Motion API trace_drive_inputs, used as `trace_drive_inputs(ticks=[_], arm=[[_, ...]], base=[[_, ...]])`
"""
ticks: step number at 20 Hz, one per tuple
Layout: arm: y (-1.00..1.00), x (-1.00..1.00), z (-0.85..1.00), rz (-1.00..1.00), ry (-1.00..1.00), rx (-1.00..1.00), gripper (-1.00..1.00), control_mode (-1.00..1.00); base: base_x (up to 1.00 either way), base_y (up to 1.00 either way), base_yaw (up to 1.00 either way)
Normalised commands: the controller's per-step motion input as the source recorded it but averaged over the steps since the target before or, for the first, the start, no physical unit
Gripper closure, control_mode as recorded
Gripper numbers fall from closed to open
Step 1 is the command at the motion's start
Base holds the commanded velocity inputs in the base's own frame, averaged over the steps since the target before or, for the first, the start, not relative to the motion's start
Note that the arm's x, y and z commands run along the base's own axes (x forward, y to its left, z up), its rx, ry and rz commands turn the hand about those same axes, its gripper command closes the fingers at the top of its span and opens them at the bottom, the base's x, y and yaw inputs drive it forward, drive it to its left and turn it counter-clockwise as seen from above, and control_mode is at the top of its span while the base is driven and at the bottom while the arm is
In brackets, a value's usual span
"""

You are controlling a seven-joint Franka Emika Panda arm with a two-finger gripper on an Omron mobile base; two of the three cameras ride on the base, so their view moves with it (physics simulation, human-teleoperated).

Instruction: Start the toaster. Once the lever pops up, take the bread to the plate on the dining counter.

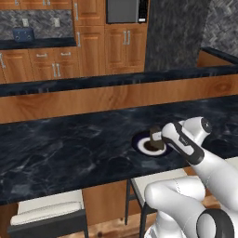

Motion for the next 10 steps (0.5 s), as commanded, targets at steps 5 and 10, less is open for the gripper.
trace_drive_inputs(ticks=[5,10], arm=[[0.0,0.0,0.0,0.0,0.0,0.0,1.0,-1.0],[0.0,0.0,-0.1,0.0,0.0,0.0,1.0,-1.0]], base=[[0.0,0.0,0.0],[0.0,0.0,0.0]])
